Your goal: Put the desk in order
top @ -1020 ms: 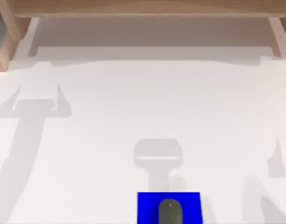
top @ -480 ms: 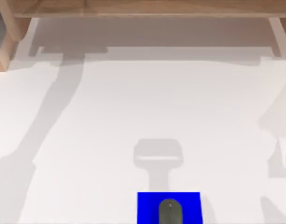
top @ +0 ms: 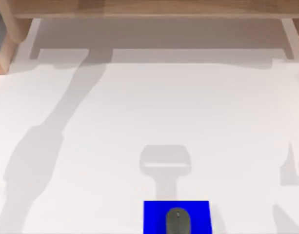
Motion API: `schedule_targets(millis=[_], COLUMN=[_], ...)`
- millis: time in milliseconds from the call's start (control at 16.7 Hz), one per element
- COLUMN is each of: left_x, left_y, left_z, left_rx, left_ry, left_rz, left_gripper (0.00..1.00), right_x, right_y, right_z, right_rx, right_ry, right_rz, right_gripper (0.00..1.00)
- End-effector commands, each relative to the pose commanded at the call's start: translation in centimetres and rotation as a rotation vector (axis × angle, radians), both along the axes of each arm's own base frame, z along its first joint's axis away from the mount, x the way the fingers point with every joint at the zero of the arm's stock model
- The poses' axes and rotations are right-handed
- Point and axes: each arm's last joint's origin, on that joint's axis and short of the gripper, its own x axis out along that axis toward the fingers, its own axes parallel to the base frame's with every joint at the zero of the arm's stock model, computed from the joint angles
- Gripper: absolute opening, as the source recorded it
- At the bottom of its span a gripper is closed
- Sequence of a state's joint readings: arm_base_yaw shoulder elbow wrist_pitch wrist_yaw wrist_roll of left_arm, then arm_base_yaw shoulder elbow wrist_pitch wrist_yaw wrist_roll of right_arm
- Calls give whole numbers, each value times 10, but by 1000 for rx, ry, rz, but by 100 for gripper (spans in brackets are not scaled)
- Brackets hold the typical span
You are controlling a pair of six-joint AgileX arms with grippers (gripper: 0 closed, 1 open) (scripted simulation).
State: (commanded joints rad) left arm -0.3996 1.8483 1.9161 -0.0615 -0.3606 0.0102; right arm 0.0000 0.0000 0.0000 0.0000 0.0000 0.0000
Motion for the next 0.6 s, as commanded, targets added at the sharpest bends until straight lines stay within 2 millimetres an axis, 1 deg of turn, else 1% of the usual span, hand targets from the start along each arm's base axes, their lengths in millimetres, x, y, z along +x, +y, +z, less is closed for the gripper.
schedule_targets(millis=[120,420,600], left_x=[3,4,13], left_y=[-3,-1,-2], left_z=[2,1,2], left_rx=[-7,-6,-7], left_ry=[-11,-8,-12], left_rz=[1,3,2], left_gripper=[100,100,100], right_x=[0,0,0], right_y=[0,0,0], right_z=[0,0,0], right_rx=[0,0,0], right_ry=[0,0,0], right_rz=[0,0,0], right_gripper=[100,100,100])
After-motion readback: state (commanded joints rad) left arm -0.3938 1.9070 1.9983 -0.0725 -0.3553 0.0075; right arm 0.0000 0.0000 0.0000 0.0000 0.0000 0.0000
